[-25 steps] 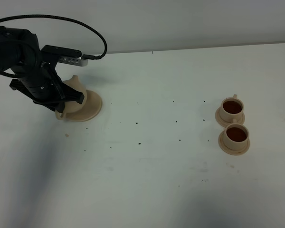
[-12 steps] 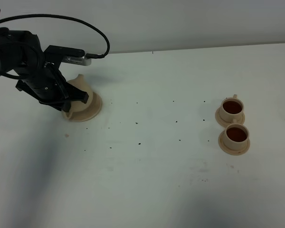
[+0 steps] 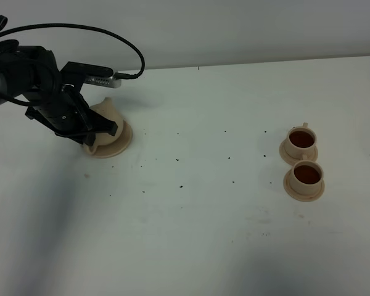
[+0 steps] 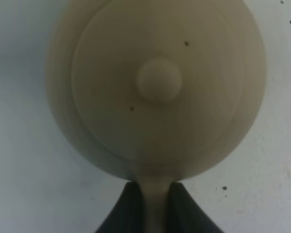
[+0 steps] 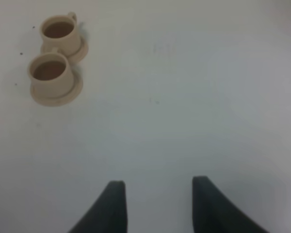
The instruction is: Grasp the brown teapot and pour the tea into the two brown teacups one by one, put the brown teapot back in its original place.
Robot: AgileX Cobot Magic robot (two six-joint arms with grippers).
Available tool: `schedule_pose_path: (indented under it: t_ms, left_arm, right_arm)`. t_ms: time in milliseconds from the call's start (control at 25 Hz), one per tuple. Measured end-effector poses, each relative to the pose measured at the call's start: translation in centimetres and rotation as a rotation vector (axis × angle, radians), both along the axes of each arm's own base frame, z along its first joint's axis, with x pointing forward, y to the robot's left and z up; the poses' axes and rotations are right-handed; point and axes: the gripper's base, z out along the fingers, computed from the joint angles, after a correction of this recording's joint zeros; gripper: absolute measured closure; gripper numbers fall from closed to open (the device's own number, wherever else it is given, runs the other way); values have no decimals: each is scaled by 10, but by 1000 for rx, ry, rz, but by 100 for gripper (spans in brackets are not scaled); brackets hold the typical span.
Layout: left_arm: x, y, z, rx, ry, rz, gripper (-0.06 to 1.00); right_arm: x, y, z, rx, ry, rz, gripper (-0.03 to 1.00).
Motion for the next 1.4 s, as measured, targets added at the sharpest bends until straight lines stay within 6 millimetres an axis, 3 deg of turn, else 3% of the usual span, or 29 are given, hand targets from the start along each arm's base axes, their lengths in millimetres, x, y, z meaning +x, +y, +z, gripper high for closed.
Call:
schedule_pose_path:
  t_ms: [1000,1080,1400]
  left_arm:
    - [1,0,-9,6,20,-14,81]
    - [1,0,-9,6,17,-14,77]
    - [2,0,-9,5,7,-17,46]
  right_arm:
    - [0,0,0,0,0,0,64]
    - [0,0,0,0,0,0,64]
    - [0,0,0,0,0,0,64]
